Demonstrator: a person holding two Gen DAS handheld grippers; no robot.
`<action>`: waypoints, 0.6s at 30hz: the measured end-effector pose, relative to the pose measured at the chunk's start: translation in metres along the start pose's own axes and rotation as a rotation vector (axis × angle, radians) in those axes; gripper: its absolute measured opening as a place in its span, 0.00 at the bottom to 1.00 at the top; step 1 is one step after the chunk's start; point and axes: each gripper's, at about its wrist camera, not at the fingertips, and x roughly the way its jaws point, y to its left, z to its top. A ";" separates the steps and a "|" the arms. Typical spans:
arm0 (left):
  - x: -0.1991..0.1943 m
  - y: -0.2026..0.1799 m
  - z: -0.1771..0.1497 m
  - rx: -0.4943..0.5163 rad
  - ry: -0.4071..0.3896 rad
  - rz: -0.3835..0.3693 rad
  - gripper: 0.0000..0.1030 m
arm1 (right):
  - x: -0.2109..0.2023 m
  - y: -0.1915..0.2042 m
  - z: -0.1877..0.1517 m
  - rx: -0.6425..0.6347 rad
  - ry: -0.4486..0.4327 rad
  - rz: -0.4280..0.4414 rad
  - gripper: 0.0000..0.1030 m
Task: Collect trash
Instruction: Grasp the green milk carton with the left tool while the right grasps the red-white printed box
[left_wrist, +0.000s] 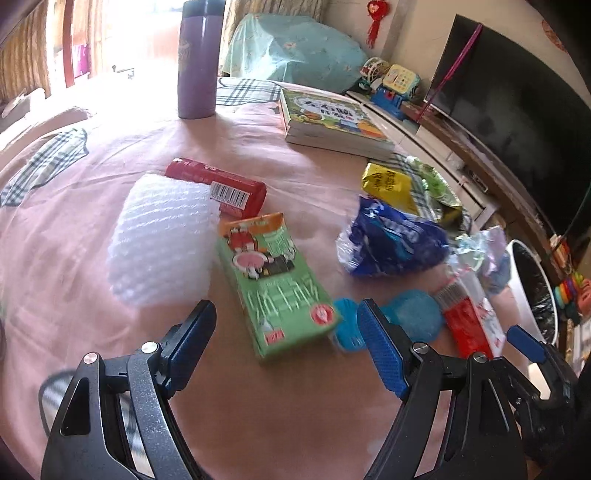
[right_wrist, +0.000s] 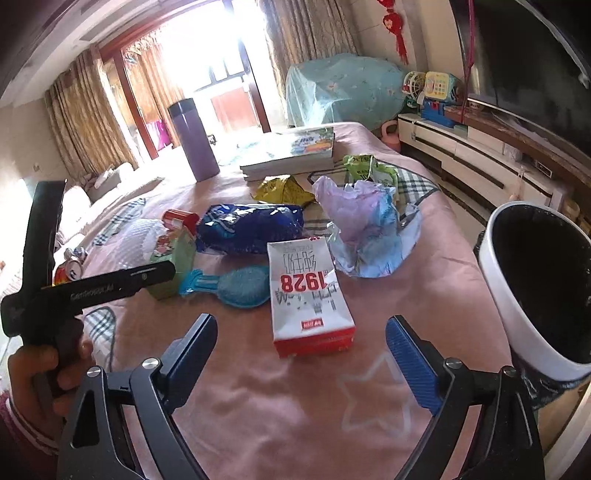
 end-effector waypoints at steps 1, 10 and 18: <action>0.003 0.001 0.001 0.002 0.002 0.002 0.75 | 0.006 0.000 0.001 0.000 0.014 -0.005 0.87; -0.011 0.000 -0.010 0.050 -0.033 -0.027 0.55 | 0.015 0.000 -0.003 0.003 0.030 -0.043 0.50; -0.050 -0.011 -0.035 0.088 -0.064 -0.089 0.53 | -0.017 -0.004 -0.016 0.039 -0.005 -0.011 0.50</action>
